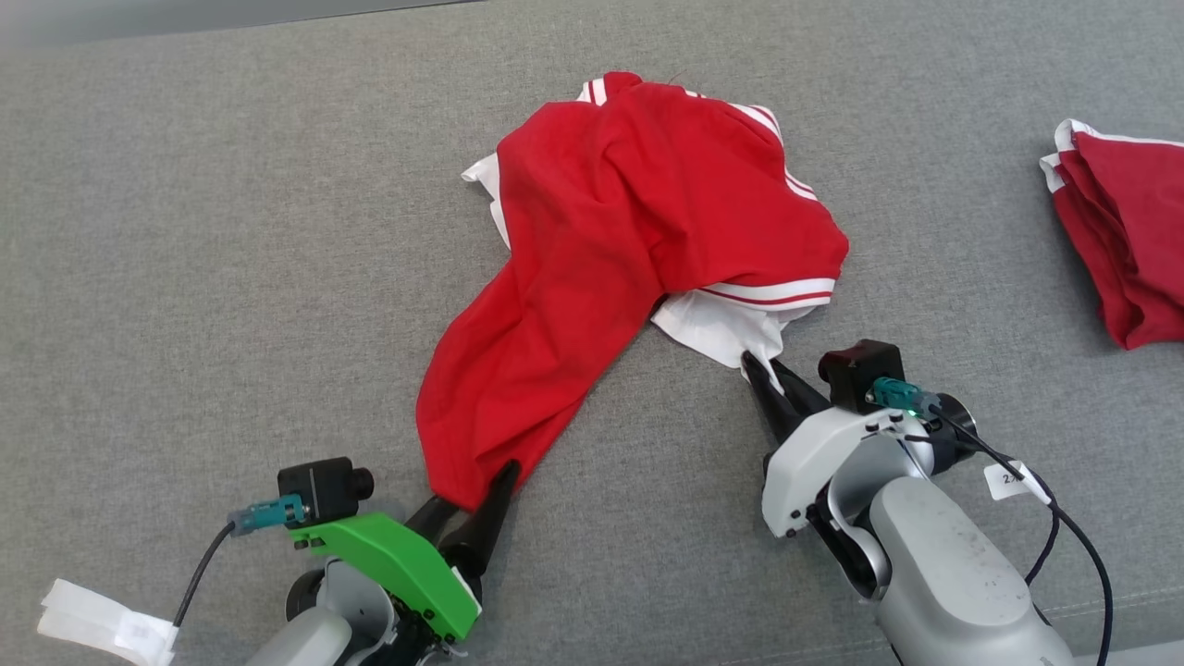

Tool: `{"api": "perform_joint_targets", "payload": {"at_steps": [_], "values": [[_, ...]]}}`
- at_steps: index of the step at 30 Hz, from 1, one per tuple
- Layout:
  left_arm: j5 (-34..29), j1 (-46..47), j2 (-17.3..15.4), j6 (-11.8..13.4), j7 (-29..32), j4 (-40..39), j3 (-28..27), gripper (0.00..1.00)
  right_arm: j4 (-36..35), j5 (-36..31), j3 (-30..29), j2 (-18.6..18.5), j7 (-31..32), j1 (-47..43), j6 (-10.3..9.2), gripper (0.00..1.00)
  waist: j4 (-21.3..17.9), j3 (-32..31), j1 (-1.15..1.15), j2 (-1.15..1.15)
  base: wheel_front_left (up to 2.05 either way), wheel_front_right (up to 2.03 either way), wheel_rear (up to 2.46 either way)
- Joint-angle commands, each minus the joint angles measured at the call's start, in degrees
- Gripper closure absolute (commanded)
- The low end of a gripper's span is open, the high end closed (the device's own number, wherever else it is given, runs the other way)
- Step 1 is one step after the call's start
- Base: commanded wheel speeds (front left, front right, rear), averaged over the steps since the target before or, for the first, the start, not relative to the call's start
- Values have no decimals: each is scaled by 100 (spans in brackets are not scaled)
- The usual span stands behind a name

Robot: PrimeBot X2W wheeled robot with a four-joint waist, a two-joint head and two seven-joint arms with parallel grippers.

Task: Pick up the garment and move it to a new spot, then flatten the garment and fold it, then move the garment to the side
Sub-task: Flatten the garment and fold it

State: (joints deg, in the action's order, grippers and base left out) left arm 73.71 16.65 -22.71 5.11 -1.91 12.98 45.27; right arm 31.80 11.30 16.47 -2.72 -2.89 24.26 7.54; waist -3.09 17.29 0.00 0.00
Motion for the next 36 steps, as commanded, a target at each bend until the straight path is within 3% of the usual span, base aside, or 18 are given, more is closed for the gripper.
{"api": "perform_joint_targets", "payload": {"at_steps": [1, 2, 3, 4, 8, 13, 17, 23, 31, 36], "values": [[-67, 7, -20, 62, 15, 299, 8, 0, 61, 66, 9, -33, -19, 39, -10, 100, -14, 12, 0, 0, 0, 0, 0], [-83, 30, 13, 45, -35, 396, -9, 0, 71, 87, 16, -33, -27, 49, -10, 100, -18, 17, 0, 0, 0, 0, 0], [-114, 65, 36, 46, -102, 491, -35, 63, 69, 110, 24, -33, -48, 63, -10, 100, -22, 17, 0, 0, 0, 0, 0], [-144, 99, 32, 0, -153, 584, -28, 100, 53, 179, 29, -33, -72, 74, -10, 100, -26, 14, 0, 0, 0, 0, 0], [-99, 95, -47, -251, -230, 637, -67, 100, -101, 456, -20, -29, -138, 168, -10, 100, -42, -39, 0, 0, 0, 0, 0], [56, -50, -546, -465, -311, -78, -388, 100, -621, 734, -327, -25, 125, 266, -9, 100, -11, -189, 0, 0, 0, 0, 0], [228, -257, -1263, -542, -163, -1095, -666, 100, -1465, 1077, -528, -133, 993, 324, -8, 100, 30, -337, 0, 0, 0, 0, 0], [485, -471, -2141, -352, -87, -2518, -1222, 100, -3200, 2175, -978, -946, 2807, 248, -6, 100, 112, -497, 0, 0, 0, 0, 0], [837, -684, -2581, -147, -135, -3352, -1702, 100, -4386, 2982, -2072, -1508, 4261, 187, -6, 100, 126, -640, 0, 0, 0, 0, 0], [956, -790, -2716, -237, -5, -3691, -1690, 100, -4711, 3209, -2590, -1316, 4580, 138, -7, 100, 83, -625, 0, 0, 0, 0, 0]]}}
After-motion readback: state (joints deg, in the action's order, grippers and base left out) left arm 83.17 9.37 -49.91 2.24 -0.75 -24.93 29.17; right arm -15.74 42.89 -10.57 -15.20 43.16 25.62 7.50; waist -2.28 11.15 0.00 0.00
